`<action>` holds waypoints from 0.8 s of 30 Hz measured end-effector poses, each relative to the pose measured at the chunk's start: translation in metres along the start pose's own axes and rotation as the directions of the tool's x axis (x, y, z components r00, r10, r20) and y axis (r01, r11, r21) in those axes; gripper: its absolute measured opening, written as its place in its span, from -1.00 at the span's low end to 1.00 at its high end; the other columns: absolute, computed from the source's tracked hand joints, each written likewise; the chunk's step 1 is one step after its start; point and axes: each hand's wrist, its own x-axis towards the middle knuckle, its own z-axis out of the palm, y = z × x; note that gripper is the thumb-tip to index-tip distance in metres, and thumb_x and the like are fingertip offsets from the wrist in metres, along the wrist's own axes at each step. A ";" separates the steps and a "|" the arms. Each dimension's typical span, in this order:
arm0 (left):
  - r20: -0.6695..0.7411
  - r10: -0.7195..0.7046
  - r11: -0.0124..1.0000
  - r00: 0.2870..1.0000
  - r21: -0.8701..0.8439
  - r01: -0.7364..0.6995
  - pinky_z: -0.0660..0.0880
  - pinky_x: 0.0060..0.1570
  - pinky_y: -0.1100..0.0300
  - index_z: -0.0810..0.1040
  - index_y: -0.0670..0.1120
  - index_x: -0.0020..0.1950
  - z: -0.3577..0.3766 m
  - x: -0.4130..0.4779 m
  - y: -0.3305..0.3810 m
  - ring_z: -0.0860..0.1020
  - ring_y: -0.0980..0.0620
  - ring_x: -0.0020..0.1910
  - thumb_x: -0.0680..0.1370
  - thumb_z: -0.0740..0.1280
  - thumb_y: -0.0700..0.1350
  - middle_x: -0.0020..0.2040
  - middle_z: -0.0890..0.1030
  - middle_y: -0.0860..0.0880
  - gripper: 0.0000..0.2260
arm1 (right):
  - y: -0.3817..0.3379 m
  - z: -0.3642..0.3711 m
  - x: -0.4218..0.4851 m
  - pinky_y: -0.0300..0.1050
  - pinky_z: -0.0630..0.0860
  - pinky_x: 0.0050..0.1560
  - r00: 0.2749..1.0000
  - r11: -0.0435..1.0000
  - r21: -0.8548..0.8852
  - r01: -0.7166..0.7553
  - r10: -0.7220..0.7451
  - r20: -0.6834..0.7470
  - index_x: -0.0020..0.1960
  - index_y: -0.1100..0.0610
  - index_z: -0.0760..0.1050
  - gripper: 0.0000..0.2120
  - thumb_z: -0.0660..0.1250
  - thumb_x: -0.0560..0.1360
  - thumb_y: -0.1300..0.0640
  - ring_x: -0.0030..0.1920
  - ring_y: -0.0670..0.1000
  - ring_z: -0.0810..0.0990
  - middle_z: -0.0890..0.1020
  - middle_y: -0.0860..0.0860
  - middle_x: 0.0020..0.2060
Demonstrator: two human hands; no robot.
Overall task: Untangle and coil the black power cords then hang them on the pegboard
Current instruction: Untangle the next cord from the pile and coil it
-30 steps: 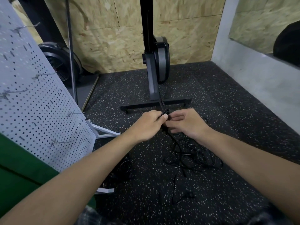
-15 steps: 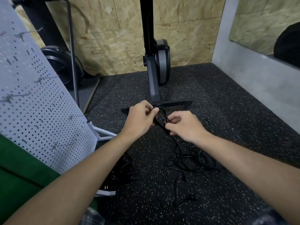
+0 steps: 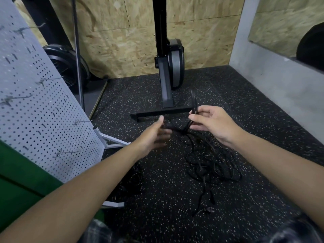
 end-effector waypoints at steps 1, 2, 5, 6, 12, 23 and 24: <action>0.068 0.029 0.999 0.997 -0.042 -0.026 0.54 0.31 -0.11 0.37 0.06 0.54 0.002 -0.001 0.002 0.59 -0.02 0.32 0.54 0.23 0.46 0.31 0.64 -0.02 -0.30 | -0.001 -0.002 0.001 -0.14 0.70 0.02 1.000 0.997 0.078 -0.021 0.021 0.001 0.10 0.31 0.63 -0.90 0.39 0.60 0.33 -0.01 0.03 0.74 0.73 0.16 -0.01; 0.148 0.049 0.999 0.988 -0.020 -0.047 0.47 0.38 -0.12 0.32 0.13 0.58 0.006 -0.002 0.002 0.52 0.00 0.39 0.47 0.26 0.52 0.39 0.57 0.01 -0.21 | -0.002 -0.003 0.002 -0.15 0.70 0.00 0.999 0.988 0.147 -0.041 0.041 0.002 0.10 0.32 0.62 -0.91 0.38 0.61 0.34 -0.02 0.03 0.74 0.74 0.16 -0.02; 0.341 -0.013 0.960 0.940 0.267 -0.084 0.43 0.44 -0.05 0.32 0.15 0.60 0.027 -0.009 -0.010 0.46 0.07 0.45 0.43 0.45 0.40 0.48 0.50 0.06 -0.19 | -0.003 -0.004 0.004 -0.17 0.68 -0.01 0.997 0.958 0.276 -0.071 0.070 0.013 0.04 0.30 0.62 -0.93 0.36 0.61 0.34 -0.06 0.01 0.74 0.75 0.14 -0.08; 0.360 -0.019 0.938 0.933 0.330 -0.108 0.43 0.43 0.00 0.38 0.14 0.57 0.033 -0.010 -0.015 0.48 0.10 0.43 0.46 0.48 0.33 0.47 0.52 0.06 -0.27 | -0.002 -0.004 0.005 -0.17 0.68 -0.01 0.997 0.950 0.302 -0.073 0.070 0.019 0.04 0.30 0.62 -0.93 0.36 0.61 0.33 -0.06 0.01 0.73 0.74 0.14 -0.08; 0.229 0.096 0.924 0.969 0.341 -0.172 0.52 0.28 0.07 0.62 -0.05 0.23 0.047 -0.008 -0.018 0.64 0.06 0.21 0.58 0.41 0.25 0.20 0.70 0.01 -0.58 | -0.001 -0.006 0.010 -0.19 0.67 -0.06 0.994 0.907 0.410 -0.101 0.112 -0.004 0.04 0.35 0.60 -0.92 0.37 0.60 0.33 -0.08 0.01 0.70 0.69 0.19 -0.04; -0.093 0.488 0.777 0.868 0.499 -0.383 0.53 0.04 0.09 0.70 0.01 -0.17 0.061 0.025 -0.032 0.52 0.20 -0.22 0.57 0.49 0.08 -0.24 0.62 0.09 -0.81 | -0.031 0.015 0.000 -0.27 0.66 -0.17 0.974 0.857 0.490 -0.159 0.055 0.220 0.02 0.32 0.59 -0.91 0.32 0.63 0.32 -0.16 -0.04 0.69 0.68 0.12 -0.14; -0.024 0.506 0.732 0.862 0.541 -0.415 0.50 0.07 0.11 0.67 -0.01 -0.26 0.058 0.026 -0.033 0.53 0.20 -0.19 0.62 0.43 0.06 -0.24 0.61 0.09 -0.71 | -0.033 0.014 0.000 -0.26 0.67 -0.17 0.978 0.857 0.495 -0.141 0.043 0.204 0.02 0.31 0.59 -0.92 0.32 0.63 0.33 -0.15 -0.03 0.69 0.68 0.12 -0.14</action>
